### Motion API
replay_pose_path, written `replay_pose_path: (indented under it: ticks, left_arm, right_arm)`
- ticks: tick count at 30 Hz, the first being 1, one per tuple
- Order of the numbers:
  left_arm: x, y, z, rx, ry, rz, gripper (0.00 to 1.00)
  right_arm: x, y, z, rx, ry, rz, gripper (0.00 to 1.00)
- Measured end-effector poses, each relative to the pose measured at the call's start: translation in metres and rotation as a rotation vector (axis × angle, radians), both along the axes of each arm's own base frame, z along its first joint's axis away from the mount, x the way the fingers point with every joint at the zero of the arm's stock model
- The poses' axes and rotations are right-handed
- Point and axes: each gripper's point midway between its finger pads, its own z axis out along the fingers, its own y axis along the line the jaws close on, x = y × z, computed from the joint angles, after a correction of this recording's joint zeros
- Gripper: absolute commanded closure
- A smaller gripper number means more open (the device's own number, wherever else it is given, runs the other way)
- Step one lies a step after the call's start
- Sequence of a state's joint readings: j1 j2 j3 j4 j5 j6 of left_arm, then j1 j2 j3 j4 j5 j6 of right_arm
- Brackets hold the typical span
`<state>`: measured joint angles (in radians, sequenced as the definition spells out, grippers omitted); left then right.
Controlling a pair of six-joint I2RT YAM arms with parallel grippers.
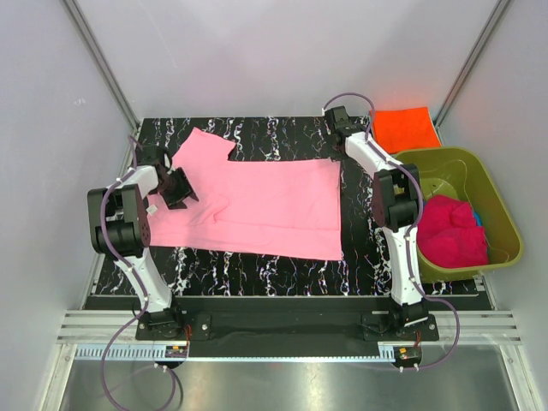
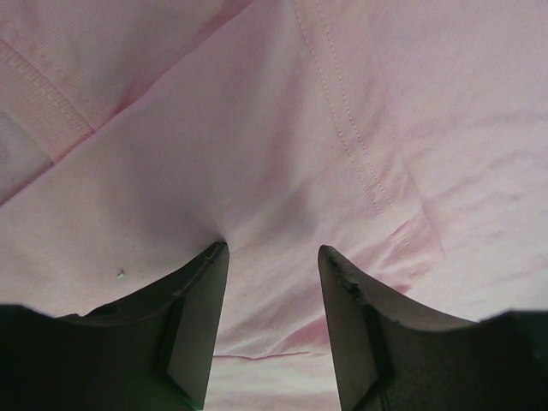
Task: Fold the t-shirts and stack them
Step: Fold the tshirt
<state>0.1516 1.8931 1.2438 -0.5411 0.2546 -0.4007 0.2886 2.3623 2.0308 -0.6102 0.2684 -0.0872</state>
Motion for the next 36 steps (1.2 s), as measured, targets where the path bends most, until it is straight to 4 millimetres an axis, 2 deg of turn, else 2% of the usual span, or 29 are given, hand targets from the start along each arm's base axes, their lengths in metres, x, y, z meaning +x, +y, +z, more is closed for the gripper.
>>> replay_pose_path:
  ticks: [4,7,9,13,15,17,19,23,26,27,29,31,36]
  left_arm:
    - [0.002,0.007,0.006,0.028,-0.009,0.015,0.4]
    - [0.022,0.02,0.027,0.061,-0.06,0.04,0.39]
    - [0.043,0.031,0.05,0.079,-0.123,0.054,0.39]
    - [0.112,0.061,0.106,0.111,-0.325,0.06,0.4]
    - [0.14,0.074,0.117,0.116,-0.393,0.048,0.41]
    - [0.159,0.085,0.115,0.11,-0.422,0.039,0.41]
    - [0.167,0.096,0.1,0.101,-0.41,0.04,0.41]
    - [0.176,0.113,0.051,0.064,-0.35,0.044,0.41]
    - [0.174,0.119,0.011,0.033,-0.282,0.047,0.41]
    - [0.177,0.118,0.009,0.012,-0.29,0.041,0.41]
    - [0.187,0.123,0.016,0.017,-0.322,0.033,0.44]
    - [0.194,0.122,0.019,0.012,-0.344,0.02,0.49]
    - [0.195,0.111,0.009,-0.039,-0.334,-0.001,0.51]
  right_arm:
    - [-0.001,0.004,-0.001,0.017,0.006,0.014,1.0]
    - [-0.003,0.007,-0.001,0.033,0.011,0.028,1.0]
    - [-0.006,0.009,0.0,0.047,0.017,0.039,1.0]
    - [-0.021,0.014,0.004,0.085,0.037,0.069,1.0]
    - [-0.027,0.019,0.007,0.117,0.035,0.091,1.0]
    - [-0.036,0.022,0.008,0.14,0.045,0.109,1.0]
    - [-0.042,0.025,0.006,0.16,0.053,0.124,1.0]
    - [-0.047,0.028,-0.002,0.176,0.063,0.141,1.0]
    - [-0.045,0.028,-0.002,0.174,0.057,0.149,1.0]
    - [-0.044,0.028,-0.001,0.173,0.052,0.152,1.0]
    - [-0.042,0.029,0.0,0.172,0.041,0.157,1.0]
    - [-0.04,0.029,0.0,0.174,0.034,0.158,1.0]
    - [-0.039,0.03,0.0,0.176,0.026,0.16,1.0]
